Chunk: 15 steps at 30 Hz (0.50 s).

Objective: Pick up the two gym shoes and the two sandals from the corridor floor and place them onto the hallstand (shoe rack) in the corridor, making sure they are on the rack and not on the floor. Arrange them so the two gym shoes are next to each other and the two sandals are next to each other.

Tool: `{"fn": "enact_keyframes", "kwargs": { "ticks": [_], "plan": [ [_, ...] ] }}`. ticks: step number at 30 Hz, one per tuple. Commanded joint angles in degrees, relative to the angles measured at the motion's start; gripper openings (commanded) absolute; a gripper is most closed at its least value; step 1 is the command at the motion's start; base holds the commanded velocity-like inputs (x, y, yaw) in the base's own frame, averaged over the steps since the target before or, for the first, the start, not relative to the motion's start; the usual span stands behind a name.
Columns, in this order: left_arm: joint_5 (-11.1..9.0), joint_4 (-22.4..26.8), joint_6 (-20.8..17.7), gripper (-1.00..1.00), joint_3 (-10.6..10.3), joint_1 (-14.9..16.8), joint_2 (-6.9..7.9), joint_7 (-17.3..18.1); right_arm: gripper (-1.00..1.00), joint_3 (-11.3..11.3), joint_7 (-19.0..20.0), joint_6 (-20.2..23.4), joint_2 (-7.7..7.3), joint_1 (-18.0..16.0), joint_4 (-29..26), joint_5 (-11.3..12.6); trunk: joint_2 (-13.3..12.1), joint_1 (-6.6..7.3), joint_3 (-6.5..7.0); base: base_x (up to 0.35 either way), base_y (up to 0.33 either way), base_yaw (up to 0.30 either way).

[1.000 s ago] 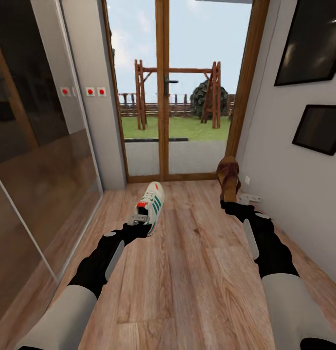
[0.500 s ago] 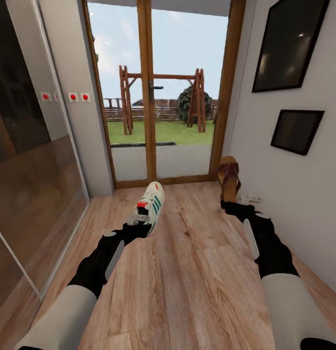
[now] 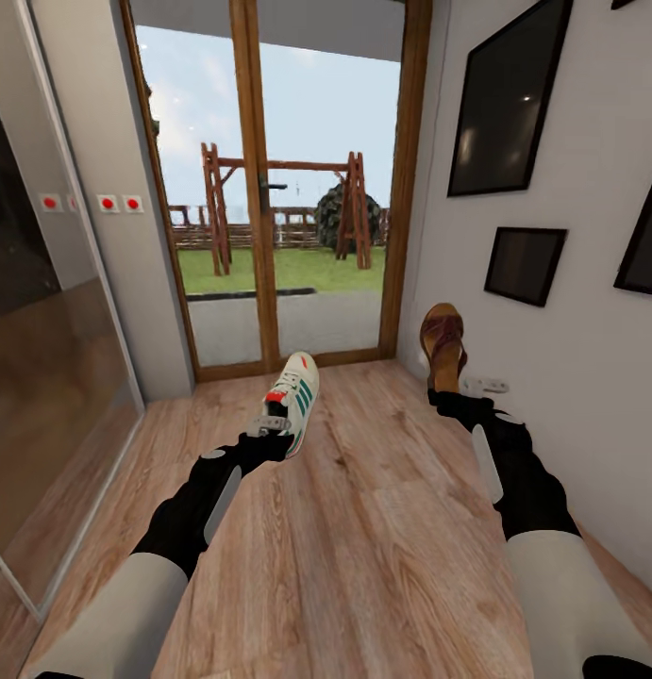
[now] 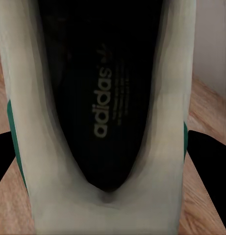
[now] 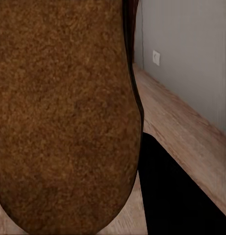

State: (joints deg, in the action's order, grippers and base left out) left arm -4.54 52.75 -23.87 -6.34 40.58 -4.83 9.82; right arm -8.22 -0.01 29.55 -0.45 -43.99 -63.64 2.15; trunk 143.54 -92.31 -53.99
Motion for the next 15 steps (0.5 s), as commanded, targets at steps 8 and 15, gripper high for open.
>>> {"fn": "enact_keyframes", "kwargs": {
  "ticks": [8, 15],
  "plan": [
    [-0.55, -0.01, -0.39, -1.00, 0.01, 0.02, 0.00, 0.02, -1.00, -0.04, -0.08, 0.31, -0.02, -0.03, -0.08, 0.40, 0.02, 0.01, 0.57, 0.000, 0.234, -0.194],
    [-0.56, -0.02, -0.39, -1.00, 0.01, 0.02, 0.00, 0.02, -1.00, -0.04, -0.08, 0.32, 0.01, -0.04, -0.08, 0.40, 0.02, 0.01, 0.79, 0.000, 0.307, -0.097]
  ]
}}
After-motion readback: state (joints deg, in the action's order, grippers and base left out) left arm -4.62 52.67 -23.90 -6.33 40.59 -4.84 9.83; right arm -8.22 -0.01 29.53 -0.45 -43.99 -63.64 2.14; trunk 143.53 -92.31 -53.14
